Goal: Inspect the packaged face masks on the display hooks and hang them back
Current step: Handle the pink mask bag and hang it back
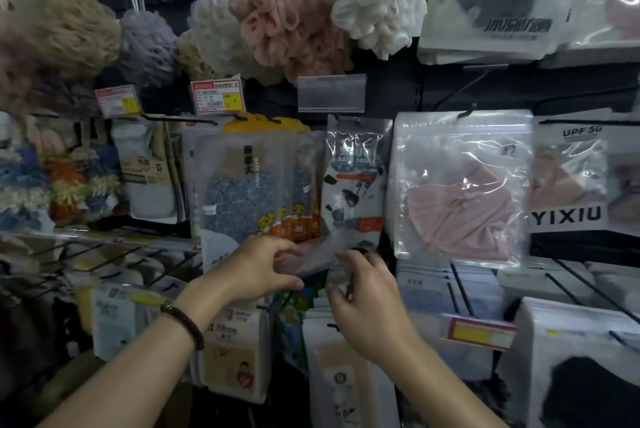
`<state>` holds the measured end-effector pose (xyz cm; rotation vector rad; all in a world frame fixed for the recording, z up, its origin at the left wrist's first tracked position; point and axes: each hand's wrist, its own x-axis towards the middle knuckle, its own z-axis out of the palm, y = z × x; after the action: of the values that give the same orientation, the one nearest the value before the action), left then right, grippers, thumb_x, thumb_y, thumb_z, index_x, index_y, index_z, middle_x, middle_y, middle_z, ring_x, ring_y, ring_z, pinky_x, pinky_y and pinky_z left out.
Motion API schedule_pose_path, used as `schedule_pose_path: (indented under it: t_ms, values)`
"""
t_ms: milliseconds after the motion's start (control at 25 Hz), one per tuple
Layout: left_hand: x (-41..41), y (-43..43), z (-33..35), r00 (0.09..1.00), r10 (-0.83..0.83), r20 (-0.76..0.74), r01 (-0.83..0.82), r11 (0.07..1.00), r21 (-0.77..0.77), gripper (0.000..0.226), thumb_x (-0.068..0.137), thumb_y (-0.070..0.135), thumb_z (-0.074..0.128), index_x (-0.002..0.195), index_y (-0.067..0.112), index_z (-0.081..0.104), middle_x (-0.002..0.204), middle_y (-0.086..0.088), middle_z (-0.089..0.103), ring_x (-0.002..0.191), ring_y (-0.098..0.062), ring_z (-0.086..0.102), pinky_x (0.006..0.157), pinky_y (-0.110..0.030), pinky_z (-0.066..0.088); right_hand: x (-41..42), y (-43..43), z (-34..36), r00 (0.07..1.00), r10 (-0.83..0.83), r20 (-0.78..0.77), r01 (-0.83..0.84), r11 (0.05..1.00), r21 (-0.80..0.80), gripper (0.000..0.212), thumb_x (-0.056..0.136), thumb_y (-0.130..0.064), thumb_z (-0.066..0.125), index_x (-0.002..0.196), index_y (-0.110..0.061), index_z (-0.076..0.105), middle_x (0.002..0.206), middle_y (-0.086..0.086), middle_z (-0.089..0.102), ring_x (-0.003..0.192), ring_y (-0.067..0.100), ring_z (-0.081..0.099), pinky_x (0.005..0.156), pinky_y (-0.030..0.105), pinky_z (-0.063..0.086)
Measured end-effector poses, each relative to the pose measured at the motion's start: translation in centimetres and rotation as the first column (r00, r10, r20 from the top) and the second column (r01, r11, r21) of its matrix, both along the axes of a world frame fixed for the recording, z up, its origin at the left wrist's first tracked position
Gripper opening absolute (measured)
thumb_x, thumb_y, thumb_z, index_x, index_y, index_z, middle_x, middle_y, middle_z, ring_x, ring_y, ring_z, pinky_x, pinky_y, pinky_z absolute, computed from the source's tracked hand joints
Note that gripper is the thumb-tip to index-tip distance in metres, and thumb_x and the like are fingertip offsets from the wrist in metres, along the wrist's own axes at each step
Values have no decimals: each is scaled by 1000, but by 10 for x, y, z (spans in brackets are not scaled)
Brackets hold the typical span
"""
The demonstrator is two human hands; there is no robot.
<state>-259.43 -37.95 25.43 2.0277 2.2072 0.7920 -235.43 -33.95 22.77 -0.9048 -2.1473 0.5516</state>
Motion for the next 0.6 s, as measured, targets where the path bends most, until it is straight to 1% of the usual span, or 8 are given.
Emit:
schedule_pose_path:
  t_ms: [80, 160, 240, 280, 360, 440, 520, 600]
  values:
    - [-2, 4, -2, 1000, -2, 25, 2, 1000, 13, 65, 74, 56, 91, 133, 35, 72, 126, 14, 73, 114, -2, 67, 99, -30, 59, -4, -1, -1, 1000, 3, 14, -2, 1000, -26, 53, 101, -40, 62, 151, -35, 46, 145, -6, 45, 126, 16, 55, 101, 31, 48]
    - [-2, 5, -3, 998, -19, 57, 17, 999, 35, 58, 78, 49, 91, 130, 31, 74, 120, 14, 76, 108, 0, 70, 98, -31, 61, -7, -3, -2, 999, 12, 36, -10, 998, -57, 56, 102, -41, 62, 154, -35, 42, 150, -3, 41, 130, 20, 54, 104, 33, 48]
    - [-4, 5, -3, 998, -35, 52, 31, 997, 71, 48, 83, 44, 89, 127, 30, 77, 112, 21, 75, 103, 7, 70, 96, -27, 61, -9, -5, -2, 999, 18, 52, -14, 997, -80, 58, 102, -40, 62, 156, -34, 40, 154, -1, 38, 139, 23, 49, 109, 36, 47]
    - [-4, 4, -2, 999, -41, 35, 38, 996, 85, 43, 85, 43, 87, 126, 30, 78, 107, 26, 73, 99, 11, 69, 94, -23, 61, -9, -6, -3, 998, 18, 53, -14, 997, -79, 58, 102, -40, 62, 155, -34, 39, 154, 0, 38, 140, 24, 47, 110, 37, 47]
    - [-4, 3, -1, 998, -57, 3, 56, 993, 105, 36, 89, 39, 84, 124, 29, 79, 98, 33, 68, 93, 20, 66, 85, -9, 55, -10, -8, -3, 998, 16, 54, -11, 997, -81, 56, 103, -40, 62, 154, -35, 39, 154, -1, 38, 141, 24, 47, 110, 38, 47]
    - [-5, 2, 0, 997, -80, -17, 82, 990, 116, 32, 92, 34, 82, 124, 28, 79, 93, 38, 64, 91, 25, 63, 79, -2, 50, -10, -9, -4, 999, 16, 51, -11, 996, -92, 55, 103, -40, 62, 153, -37, 39, 152, -1, 39, 138, 24, 48, 108, 38, 48]
    - [-5, 0, -1, 993, -110, -36, 113, 987, 111, 28, 96, 30, 79, 124, 30, 78, 92, 39, 64, 93, 23, 64, 79, -2, 50, -11, -9, -6, 999, 20, 37, -16, 994, -109, 56, 102, -40, 63, 153, -37, 38, 150, -1, 40, 135, 23, 51, 108, 39, 49]
    - [-5, -2, -2, 986, -138, -88, 146, 985, 93, 23, 100, 30, 73, 122, 34, 78, 96, 32, 71, 93, 16, 68, 80, -10, 55, -12, -8, -7, 999, 27, 20, -24, 992, -120, 57, 102, -39, 63, 153, -39, 38, 149, -1, 40, 132, 22, 52, 108, 41, 50]
